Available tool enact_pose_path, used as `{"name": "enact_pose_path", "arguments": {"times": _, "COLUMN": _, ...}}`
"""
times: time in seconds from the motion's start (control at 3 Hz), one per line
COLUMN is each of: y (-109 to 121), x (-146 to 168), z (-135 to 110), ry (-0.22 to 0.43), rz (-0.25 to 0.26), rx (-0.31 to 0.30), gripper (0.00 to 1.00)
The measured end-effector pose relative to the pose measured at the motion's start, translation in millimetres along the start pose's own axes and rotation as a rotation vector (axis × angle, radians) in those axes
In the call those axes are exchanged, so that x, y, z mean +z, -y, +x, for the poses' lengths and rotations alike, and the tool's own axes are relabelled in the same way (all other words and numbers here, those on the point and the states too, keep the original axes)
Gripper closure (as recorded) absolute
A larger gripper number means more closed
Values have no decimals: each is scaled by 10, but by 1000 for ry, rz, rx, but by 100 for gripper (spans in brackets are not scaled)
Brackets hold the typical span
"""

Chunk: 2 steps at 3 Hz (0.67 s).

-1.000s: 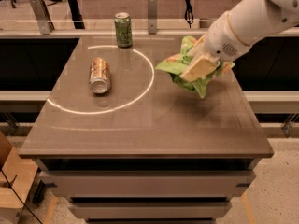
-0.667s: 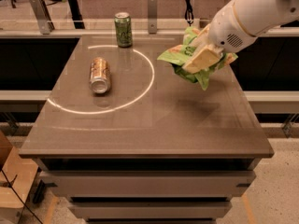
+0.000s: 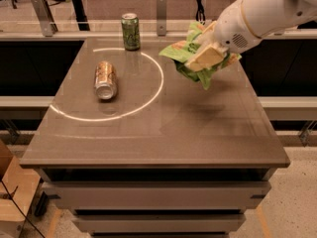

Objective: Move green rice chip bag near green can

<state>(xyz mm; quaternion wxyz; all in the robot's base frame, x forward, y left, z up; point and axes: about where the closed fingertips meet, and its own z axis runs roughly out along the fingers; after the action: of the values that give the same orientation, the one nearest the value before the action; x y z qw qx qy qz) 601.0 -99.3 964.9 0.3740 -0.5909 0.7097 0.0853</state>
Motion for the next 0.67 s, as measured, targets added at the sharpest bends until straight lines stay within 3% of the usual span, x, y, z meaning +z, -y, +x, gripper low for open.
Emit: {"name": "enact_pose_path", "arguments": {"times": 0.67, "y": 583, "x": 643, "z": -514, "ry": 225, "rz": 41, "rx": -52, "gripper": 100}}
